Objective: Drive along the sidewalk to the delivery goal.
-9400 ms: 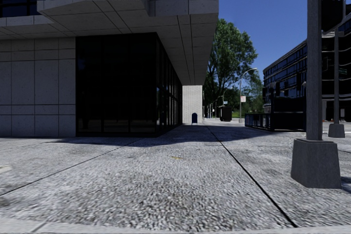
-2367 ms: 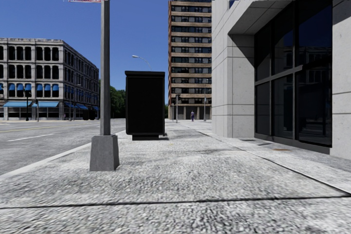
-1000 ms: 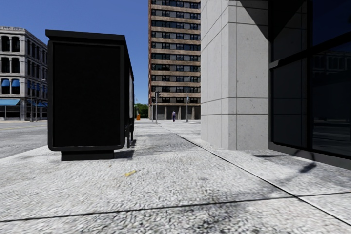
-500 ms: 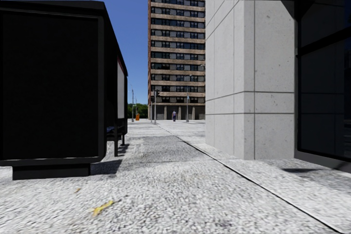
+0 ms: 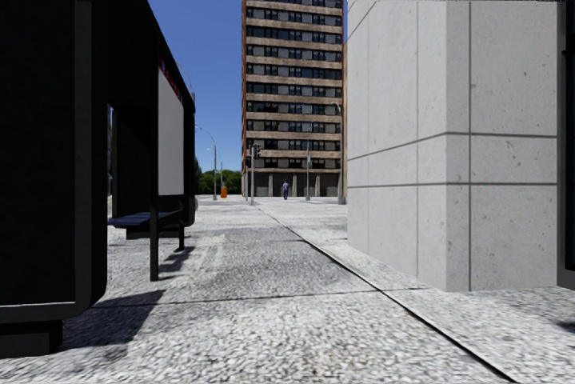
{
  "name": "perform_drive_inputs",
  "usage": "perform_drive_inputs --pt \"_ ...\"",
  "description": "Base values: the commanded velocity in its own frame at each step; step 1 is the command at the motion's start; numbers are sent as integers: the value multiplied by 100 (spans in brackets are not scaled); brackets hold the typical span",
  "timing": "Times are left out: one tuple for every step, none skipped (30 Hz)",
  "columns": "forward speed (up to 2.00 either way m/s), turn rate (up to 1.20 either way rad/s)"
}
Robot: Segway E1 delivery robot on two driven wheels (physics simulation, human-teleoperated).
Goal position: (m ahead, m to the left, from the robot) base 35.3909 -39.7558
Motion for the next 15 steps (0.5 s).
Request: perform_drive_inputs --pt "200 0" --pt "200 0" --pt "200 0" --pt "200 0" --pt "200 0" --pt "200 0" --pt "200 0" --pt "200 0" --pt "200 0" --pt "200 0" --pt "200 0" --pt "200 0" --pt "200 0" --pt "200 0" --pt "200 0"
